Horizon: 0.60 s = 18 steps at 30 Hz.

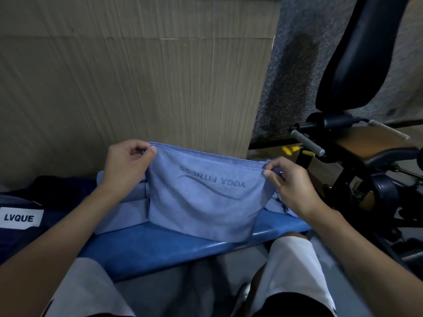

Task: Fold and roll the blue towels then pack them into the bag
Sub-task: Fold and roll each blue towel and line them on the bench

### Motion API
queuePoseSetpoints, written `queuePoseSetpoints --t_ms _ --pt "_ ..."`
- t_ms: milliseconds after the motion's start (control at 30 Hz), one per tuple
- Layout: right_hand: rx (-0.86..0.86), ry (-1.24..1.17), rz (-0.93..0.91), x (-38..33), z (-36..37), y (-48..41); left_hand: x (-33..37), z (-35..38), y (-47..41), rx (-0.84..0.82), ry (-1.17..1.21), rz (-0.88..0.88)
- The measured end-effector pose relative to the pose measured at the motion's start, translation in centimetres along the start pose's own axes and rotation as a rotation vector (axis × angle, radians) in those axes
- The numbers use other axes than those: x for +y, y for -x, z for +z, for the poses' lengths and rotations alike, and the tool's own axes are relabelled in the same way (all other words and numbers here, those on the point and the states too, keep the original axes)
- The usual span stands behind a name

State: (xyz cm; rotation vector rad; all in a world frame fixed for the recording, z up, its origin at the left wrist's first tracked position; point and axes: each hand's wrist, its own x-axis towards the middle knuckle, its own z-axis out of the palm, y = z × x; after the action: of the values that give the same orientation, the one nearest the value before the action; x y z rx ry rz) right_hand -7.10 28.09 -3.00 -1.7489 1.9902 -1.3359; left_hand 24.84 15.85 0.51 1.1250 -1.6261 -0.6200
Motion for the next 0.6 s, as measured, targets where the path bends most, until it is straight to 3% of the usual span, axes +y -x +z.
queuePoseSetpoints --t_ms 367,600 --pt "0.019 0.101 0.029 -0.1 -1.7 0.2 2.0 -0.3 0.7 -0.011 0.034 0.007" --pt "-0.006 0.246 -0.069 -0.1 -2.9 -0.2 2.3 -0.5 0.4 -0.051 0.062 -0.012"
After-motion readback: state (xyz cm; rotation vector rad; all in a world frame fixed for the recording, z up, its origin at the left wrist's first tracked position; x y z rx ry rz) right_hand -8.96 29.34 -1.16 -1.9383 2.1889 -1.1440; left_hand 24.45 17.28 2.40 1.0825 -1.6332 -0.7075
